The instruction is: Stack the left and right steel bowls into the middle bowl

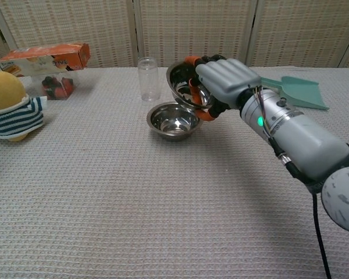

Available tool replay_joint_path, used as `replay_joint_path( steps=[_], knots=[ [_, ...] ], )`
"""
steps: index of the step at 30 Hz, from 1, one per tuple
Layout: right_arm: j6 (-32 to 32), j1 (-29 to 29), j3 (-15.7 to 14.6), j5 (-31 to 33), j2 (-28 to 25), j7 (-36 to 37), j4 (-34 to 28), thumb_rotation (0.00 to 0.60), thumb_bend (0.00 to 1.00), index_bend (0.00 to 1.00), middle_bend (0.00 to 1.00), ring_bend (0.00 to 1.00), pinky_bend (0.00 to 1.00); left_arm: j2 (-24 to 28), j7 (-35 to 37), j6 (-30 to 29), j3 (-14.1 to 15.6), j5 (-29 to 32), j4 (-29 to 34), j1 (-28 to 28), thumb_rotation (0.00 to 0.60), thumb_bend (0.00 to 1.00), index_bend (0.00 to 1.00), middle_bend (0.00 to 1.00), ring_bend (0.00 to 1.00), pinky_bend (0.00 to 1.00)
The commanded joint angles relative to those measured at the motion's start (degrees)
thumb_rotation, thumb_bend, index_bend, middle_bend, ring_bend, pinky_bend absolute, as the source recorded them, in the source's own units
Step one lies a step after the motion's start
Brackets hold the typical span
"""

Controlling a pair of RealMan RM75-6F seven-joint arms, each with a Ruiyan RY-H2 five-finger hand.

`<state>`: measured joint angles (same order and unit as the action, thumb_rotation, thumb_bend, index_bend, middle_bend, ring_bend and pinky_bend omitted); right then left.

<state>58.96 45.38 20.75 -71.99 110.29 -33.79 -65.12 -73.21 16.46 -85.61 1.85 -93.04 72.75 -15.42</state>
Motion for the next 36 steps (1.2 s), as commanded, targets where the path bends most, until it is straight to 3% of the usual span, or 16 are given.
replay_joint_path(
  steps=[1, 5, 11, 14, 15, 19, 21, 24, 29, 32, 36],
  knots=[
    [-2.6, 2.8, 0.6, 2.1, 3.7, 0.3, 5.7, 0.6, 0.39, 0.68, 0.0, 0.0, 0.0, 0.3, 0.5, 0.0, -0.2, 0.3, 0.1, 0.2, 0.6, 0.46, 0.0, 0.03, 0.02, 0.14],
    [-4.8, 3.9, -0.2, 3.2, 5.5, 2.5, 8.8, 0.6, 0.39, 0.42, 0.0, 0.0, 0.0, 0.6, 0.9, 0.5, -0.5, 0.7, 0.1, 0.3, 0.6, 0.46, 0.0, 0.03, 0.02, 0.14],
    [-4.8, 5.6, -1.6, 1.2, 7.8, 7.2, 13.4, 0.6, 0.37, 0.25, 0.0, 0.0, 0.0, 0.8, 0.8, 0.4, -0.7, 0.4, 0.5, 0.5, 0.6, 0.46, 0.0, 0.03, 0.02, 0.14],
    [-3.3, 4.3, -3.0, 0.4, 6.2, 7.1, 10.9, 0.6, 0.29, 0.03, 0.0, 0.0, 0.0, 0.9, 1.0, 0.3, -0.7, 0.2, 0.5, 0.6, 0.6, 0.46, 0.0, 0.03, 0.02, 0.14],
    [-2.4, 3.4, -3.5, 0.1, 5.0, 6.8, 9.0, 0.6, 0.26, 0.01, 0.0, 0.0, 0.0, 1.0, 1.1, 0.4, -0.8, 0.2, 0.5, 0.6, 0.6, 0.46, 0.0, 0.03, 0.02, 0.14],
    [3.4, -3.7, -7.3, -1.1, -4.0, 6.1, -5.2, 0.6, 0.17, 0.0, 0.0, 0.0, 0.0, 1.4, 1.4, 0.1, -0.8, 0.1, 0.8, 0.8, 0.6, 0.46, 0.0, 0.03, 0.02, 0.14],
    [8.9, -9.3, -10.4, -2.6, -10.6, 7.3, -14.5, 0.6, 0.15, 0.0, 0.0, 0.0, 0.0, 2.1, 1.3, 0.1, -0.6, 0.0, 1.2, 1.0, 0.6, 0.45, 0.0, 0.03, 0.02, 0.14],
    [19.6, -18.2, -16.1, -7.0, -18.7, 9.1, -22.7, 0.6, 0.15, 0.0, 0.0, 0.0, 0.0, 4.2, -0.1, 1.6, 0.2, 0.4, 3.1, 1.4, 0.6, 0.46, 0.0, 0.03, 0.02, 0.14],
    [34.8, -30.5, -23.9, -12.8, -25.4, 11.3, -23.3, 0.6, 0.15, 0.0, 0.0, 0.0, 0.0, 8.1, -4.2, 2.4, 0.9, 0.9, 8.5, 2.3, 0.6, 0.45, 0.0, 0.03, 0.02, 0.14],
    [38.6, -34.5, -25.3, -14.0, -26.8, 14.9, -20.9, 0.6, 0.15, 0.0, 0.0, 0.0, 0.0, 8.5, -7.0, 1.2, 0.9, 0.4, 10.5, 2.9, 0.6, 0.45, 0.0, 0.03, 0.02, 0.14],
    [37.7, -35.5, -25.8, -14.9, -29.8, 18.8, -21.6, 0.6, 0.15, 0.0, 0.0, 0.0, 0.0, 8.0, -10.0, 1.0, 0.7, -0.3, 11.8, 3.1, 0.6, 0.45, 0.0, 0.02, 0.02, 0.14]
  ],
)
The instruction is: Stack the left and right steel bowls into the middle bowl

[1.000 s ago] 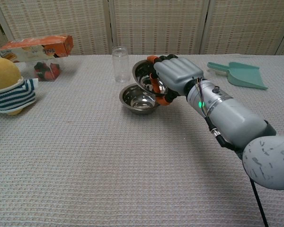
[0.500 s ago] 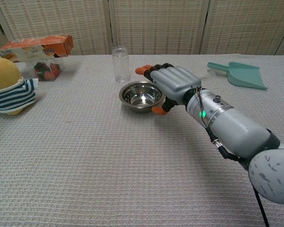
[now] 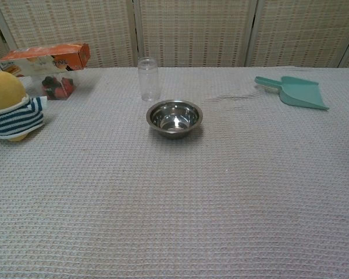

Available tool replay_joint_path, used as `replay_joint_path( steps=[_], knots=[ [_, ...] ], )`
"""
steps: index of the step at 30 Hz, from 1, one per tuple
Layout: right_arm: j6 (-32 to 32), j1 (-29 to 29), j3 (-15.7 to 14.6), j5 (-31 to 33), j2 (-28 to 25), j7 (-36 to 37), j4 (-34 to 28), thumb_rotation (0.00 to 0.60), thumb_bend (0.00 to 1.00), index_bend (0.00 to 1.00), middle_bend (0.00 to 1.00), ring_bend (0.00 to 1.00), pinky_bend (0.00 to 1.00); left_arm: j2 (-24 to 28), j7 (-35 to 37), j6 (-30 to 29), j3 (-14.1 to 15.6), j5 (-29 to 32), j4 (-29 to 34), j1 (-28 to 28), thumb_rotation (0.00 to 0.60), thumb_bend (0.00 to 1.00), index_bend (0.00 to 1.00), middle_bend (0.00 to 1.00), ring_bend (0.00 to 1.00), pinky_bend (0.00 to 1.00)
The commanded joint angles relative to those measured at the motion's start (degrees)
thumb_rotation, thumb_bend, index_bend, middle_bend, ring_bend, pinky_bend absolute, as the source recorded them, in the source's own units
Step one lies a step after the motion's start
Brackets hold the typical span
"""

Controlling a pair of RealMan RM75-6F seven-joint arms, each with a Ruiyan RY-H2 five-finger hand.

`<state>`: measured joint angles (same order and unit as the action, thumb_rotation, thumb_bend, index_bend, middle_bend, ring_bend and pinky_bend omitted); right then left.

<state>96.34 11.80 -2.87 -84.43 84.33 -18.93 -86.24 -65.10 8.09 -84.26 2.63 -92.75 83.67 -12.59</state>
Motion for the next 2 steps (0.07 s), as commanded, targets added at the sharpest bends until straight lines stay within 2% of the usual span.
replay_joint_path(
  steps=[1, 2],
  knots=[
    [0.2, -2.1, -2.2, -2.6, -4.5, 4.6, -0.9, 0.6, 0.15, 0.0, 0.0, 0.0, 0.0, -0.3, -2.2, -0.4, -0.1, -0.7, 0.9, 0.2, 0.6, 0.45, 0.0, 0.01, 0.02, 0.14],
    [-0.1, -2.4, -2.1, -2.6, -5.3, 5.2, -1.4, 0.6, 0.15, 0.0, 0.0, 0.0, 0.0, -0.6, -2.7, -0.5, -0.2, -0.9, 0.9, 0.2, 0.6, 0.44, 0.0, 0.01, 0.02, 0.14]
  ],
)
